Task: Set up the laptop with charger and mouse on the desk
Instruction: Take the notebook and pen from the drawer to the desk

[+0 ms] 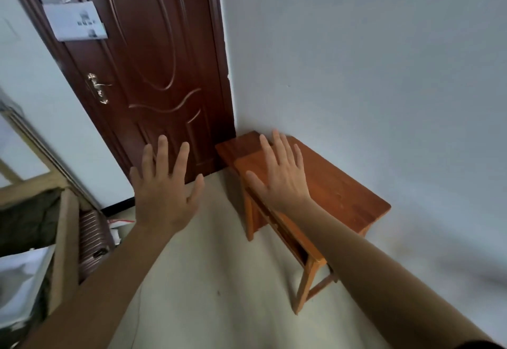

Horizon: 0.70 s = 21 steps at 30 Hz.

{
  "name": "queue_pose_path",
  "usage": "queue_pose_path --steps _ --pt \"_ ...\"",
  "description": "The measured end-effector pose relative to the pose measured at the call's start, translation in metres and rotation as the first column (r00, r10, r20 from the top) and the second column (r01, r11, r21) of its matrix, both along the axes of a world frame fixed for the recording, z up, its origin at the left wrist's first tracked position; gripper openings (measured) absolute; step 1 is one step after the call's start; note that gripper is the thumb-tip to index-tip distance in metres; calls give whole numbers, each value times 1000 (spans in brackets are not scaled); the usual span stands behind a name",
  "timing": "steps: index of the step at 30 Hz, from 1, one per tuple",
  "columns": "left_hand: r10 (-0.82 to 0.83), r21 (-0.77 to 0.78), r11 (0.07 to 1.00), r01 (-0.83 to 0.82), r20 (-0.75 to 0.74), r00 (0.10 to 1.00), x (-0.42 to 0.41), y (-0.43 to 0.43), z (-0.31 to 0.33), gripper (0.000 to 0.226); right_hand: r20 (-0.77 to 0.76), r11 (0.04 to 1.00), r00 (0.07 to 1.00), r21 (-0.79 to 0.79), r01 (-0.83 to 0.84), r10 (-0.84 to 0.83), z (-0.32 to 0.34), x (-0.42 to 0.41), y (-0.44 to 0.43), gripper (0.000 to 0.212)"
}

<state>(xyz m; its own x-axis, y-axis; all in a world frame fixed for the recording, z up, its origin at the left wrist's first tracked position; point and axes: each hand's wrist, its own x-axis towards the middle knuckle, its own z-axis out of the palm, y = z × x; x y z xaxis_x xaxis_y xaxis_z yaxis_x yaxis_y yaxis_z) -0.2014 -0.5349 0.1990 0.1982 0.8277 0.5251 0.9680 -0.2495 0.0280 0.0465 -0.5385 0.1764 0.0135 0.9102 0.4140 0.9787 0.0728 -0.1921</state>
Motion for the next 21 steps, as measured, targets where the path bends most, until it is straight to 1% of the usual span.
queue_pose_path --steps 2,3,5,9,11,14,17,21 --pt "21 26 999 -21 3 1000 -11 33 -2 71 4 999 999 -4 -33 33 -1 -12 40 79" --pt "34 22 999 -34 14 999 -23 61 -4 70 14 998 998 -5 -56 56 -4 -24 74 80" --pt "43 50 998 -43 10 999 -37 94 -4 70 47 998 997 14 -56 55 -5 -36 110 80" --pt "20 65 998 -20 3 1000 -82 193 -11 69 97 998 994 43 -48 44 -11 -68 204 80" --pt "-2 58 998 3 -7 1000 -99 242 -10 69 81 999 997 51 -13 9 -10 -80 246 79" --pt "-34 13 999 35 -16 999 -120 315 -3 69 15 997 998 36 67 -68 -5 -98 304 79" --pt "-81 -5 997 80 -36 996 -126 379 4 69 22 993 994 40 109 -110 -1 -106 357 80" --pt "-139 -53 989 138 -17 990 -115 467 -2 70 20 985 986 35 167 -168 -8 -108 431 79"
